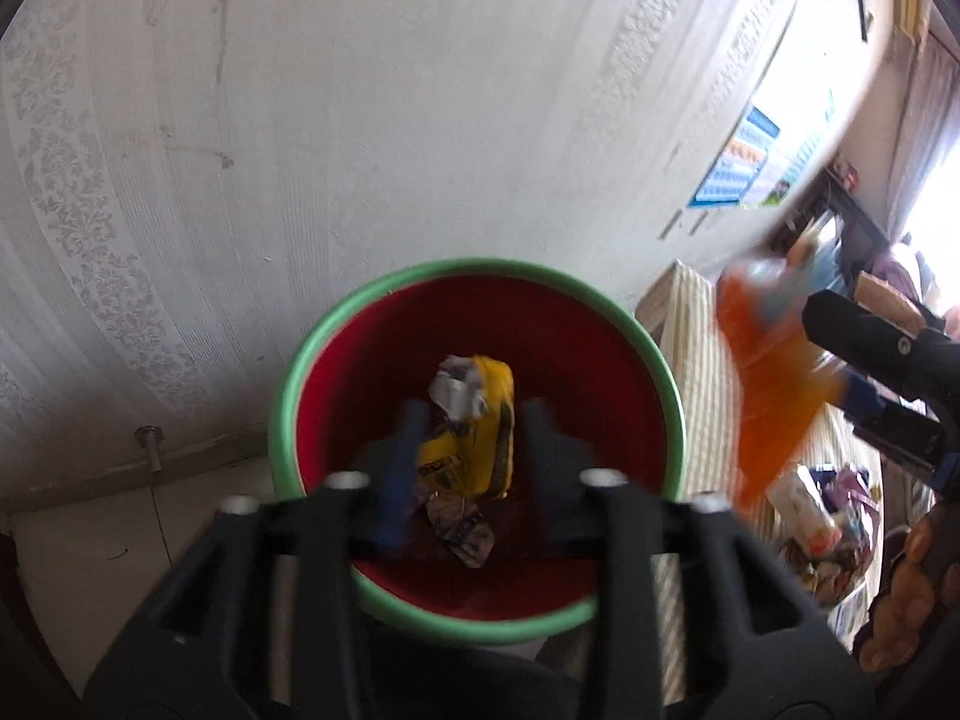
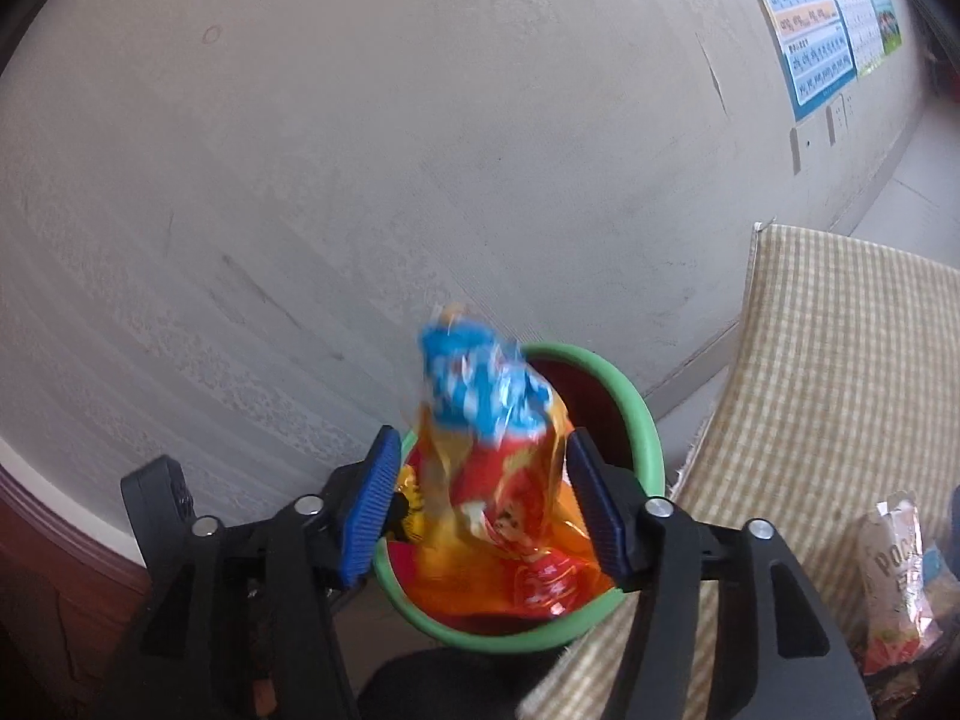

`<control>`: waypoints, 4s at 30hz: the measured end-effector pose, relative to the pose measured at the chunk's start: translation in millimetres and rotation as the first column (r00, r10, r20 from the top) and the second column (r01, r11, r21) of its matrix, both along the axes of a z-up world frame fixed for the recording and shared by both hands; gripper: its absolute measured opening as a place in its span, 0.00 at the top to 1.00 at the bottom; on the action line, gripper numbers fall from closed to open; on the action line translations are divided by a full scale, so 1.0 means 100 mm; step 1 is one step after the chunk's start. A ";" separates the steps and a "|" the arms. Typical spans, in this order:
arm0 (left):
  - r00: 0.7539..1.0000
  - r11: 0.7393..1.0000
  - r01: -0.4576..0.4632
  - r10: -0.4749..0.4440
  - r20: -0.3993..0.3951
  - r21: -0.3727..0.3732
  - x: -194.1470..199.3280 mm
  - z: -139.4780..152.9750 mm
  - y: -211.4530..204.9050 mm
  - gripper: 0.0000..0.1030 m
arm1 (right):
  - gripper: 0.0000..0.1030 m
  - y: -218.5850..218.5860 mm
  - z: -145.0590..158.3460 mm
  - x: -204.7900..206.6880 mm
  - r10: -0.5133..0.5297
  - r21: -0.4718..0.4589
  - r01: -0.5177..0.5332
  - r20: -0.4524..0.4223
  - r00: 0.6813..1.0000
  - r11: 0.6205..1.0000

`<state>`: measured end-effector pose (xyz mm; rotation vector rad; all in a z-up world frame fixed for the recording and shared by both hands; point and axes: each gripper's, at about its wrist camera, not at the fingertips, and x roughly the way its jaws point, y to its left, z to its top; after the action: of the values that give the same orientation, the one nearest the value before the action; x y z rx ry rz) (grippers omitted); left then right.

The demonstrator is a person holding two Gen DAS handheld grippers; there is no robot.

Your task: Collect trash

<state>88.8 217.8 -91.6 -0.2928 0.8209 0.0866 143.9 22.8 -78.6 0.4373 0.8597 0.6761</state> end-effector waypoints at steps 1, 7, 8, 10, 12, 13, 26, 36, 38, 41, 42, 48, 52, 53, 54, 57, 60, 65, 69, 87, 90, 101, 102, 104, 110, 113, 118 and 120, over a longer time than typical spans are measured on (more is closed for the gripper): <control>1.000 1.000 -0.005 0.005 0.005 0.005 0.00 0.01 0.01 0.47 | 0.40 -0.01 0.01 0.02 -0.005 0.003 0.005 0.000 1.000 1.000; 1.000 1.000 0.014 -0.014 -0.004 0.014 -0.05 0.03 -0.08 0.45 | 0.37 -0.19 0.13 -0.09 0.001 -0.002 -0.001 0.031 1.000 1.000; 1.000 1.000 0.021 -0.021 -0.006 0.012 -0.06 0.03 -0.10 0.45 | 0.37 -0.26 0.17 -0.16 0.009 -0.020 -0.008 0.047 0.999 1.000; 0.999 0.999 0.039 -0.039 -0.006 0.013 -0.10 0.05 -0.16 0.44 | 0.37 -0.39 0.21 -0.32 0.035 -0.072 -0.029 0.072 0.997 0.997; 0.999 0.998 0.054 -0.054 -0.005 0.015 -0.14 0.06 -0.22 0.43 | 0.36 -0.54 0.21 -0.55 0.073 -0.132 -0.062 0.083 0.994 0.989; 0.998 0.998 0.063 -0.063 -0.005 0.011 -0.16 0.07 -0.27 0.43 | 0.34 -0.62 0.18 -0.70 0.095 -0.172 -0.079 0.082 0.992 0.982; 0.972 0.973 0.233 -0.233 -0.042 -0.003 -0.33 0.05 -1.11 0.39 | 0.33 -1.27 -1.09 -2.11 0.150 -0.359 -0.267 -0.322 0.935 0.894; 0.920 0.924 0.379 -0.381 -0.092 -0.043 -0.29 -0.04 -1.86 0.37 | 0.76 -1.34 -1.08 -2.24 0.124 -0.354 -0.196 -0.216 0.968 0.914; 0.913 0.918 0.392 -0.397 -0.096 -0.060 -0.22 -0.07 -2.01 0.37 | 0.76 -1.48 -1.00 -2.20 0.060 -0.333 -0.117 -0.176 0.982 0.936; 0.903 0.909 0.405 -0.415 -0.110 -0.099 -0.04 -0.13 -2.24 0.37 | 0.76 -1.63 -0.92 -2.19 -0.012 -0.318 -0.027 -0.119 0.993 0.948; 0.900 0.906 0.408 -0.420 -0.115 -0.112 0.02 -0.15 -2.31 0.37 | 0.76 -1.67 -0.92 -2.19 -0.027 -0.314 -0.009 -0.112 0.993 0.949; 0.876 0.900 0.418 -0.435 -0.210 -0.122 0.38 -0.39 -2.73 0.37 | 0.75 -1.74 -0.95 -2.16 -0.025 -0.292 -0.008 -0.109 0.994 0.956; 0.859 0.897 0.428 -0.441 -0.260 -0.108 0.46 -0.55 -2.89 0.50 | 0.75 -1.71 -0.94 -2.19 0.006 -0.285 -0.033 -0.097 0.995 0.958; 0.856 0.897 0.429 -0.442 -0.268 -0.107 0.46 -0.56 -2.90 0.57 | 0.75 -1.70 -0.95 -2.18 0.013 -0.283 -0.040 -0.099 0.995 0.958; 0.852 0.895 0.433 -0.445 -0.275 -0.107 0.45 -0.58 -2.90 0.61 | 0.74 -1.70 -0.97 -2.17 0.019 -0.280 -0.047 -0.102 0.995 0.959; 0.846 0.887 0.452 -0.460 -0.270 -0.093 0.41 -0.59 -2.90 0.70 | 0.73 -1.68 -1.01 -2.15 0.029 -0.273 -0.058 -0.110 0.994 0.960; 0.851 0.883 0.465 -0.464 -0.247 -0.058 0.37 -0.52 -2.88 0.71 | 0.71 -1.67 -1.04 -2.12 0.029 -0.271 -0.062 -0.124 0.992 0.960; 0.876 0.893 0.448 -0.447 -0.181 -0.037 0.33 -0.28 -2.65 0.72 | 0.55 -1.67 -1.09 -2.06 0.013 -0.272 -0.049 -0.133 0.991 0.961; 0.893 0.906 0.422 -0.423 -0.155 -0.038 0.19 -0.16 -2.37 0.71 | 0.52 -1.66 -1.11 -2.04 0.011 -0.273 -0.049 -0.138 0.990 0.961; 0.866 0.921 0.380 -0.387 -0.318 -0.086 -0.22 -0.75 -2.07 0.61 | 0.51 -1.71 -1.27 -1.97 -0.017 -0.189 -0.023 -0.208 0.978 0.982; 0.860 0.916 0.393 -0.398 -0.319 -0.081 -0.24 -0.77 -2.13 0.61 | 0.50 -1.68 -1.28 -1.94 -0.012 -0.175 -0.027 -0.220 0.975 0.984; 0.882 0.916 0.400 -0.397 -0.256 -0.043 -0.27 -0.65 -2.12 0.66 | 0.91 -1.39 -1.27 -1.89 0.015 -0.248 -0.061 -0.183 0.983 0.967; 0.887 0.917 0.397 -0.393 -0.242 -0.033 -0.28 -0.61 -2.11 0.66 | 0.92 -1.41 -1.25 -1.90 0.010 -0.251 -0.053 -0.169 0.986 0.967; 0.898 0.920 0.392 -0.385 -0.212 -0.012 -0.29 -0.51 -2.09 0.66 | 0.92 -1.44 -1.20 -1.91 -0.001 -0.263 -0.038 -0.147 0.989 0.964; 0.911 0.916 0.399 -0.392 -0.129 0.036 -0.34 -0.22 -2.07 0.66 | 0.92 -1.49 -1.08 -1.91 -0.024 -0.271 -0.010 -0.120 0.993 0.963; 0.911 0.911 0.408 -0.402 -0.090 0.061 -0.38 -0.09 -2.09 0.66 | 0.90 -1.58 -0.95 -1.87 -0.042 -0.260 0.017 -0.091 0.995 0.966; 0.907 0.903 0.420 -0.417 -0.047 0.089 -0.46 0.09 -2.11 0.66 | 0.89 -1.60 -0.66 -1.81 -0.074 -0.236 0.067 -0.020 0.997 0.969; 0.908 0.903 0.418 -0.416 -0.040 0.095 -0.50 0.12 -2.09 0.66 | 0.89 -1.60 -0.55 -1.78 -0.082 -0.231 0.082 0.008 0.997 0.970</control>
<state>39.0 9.2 -80.1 -0.0142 0.8794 -0.2718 -33.9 -137.0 -133.5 0.2623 0.9055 0.4920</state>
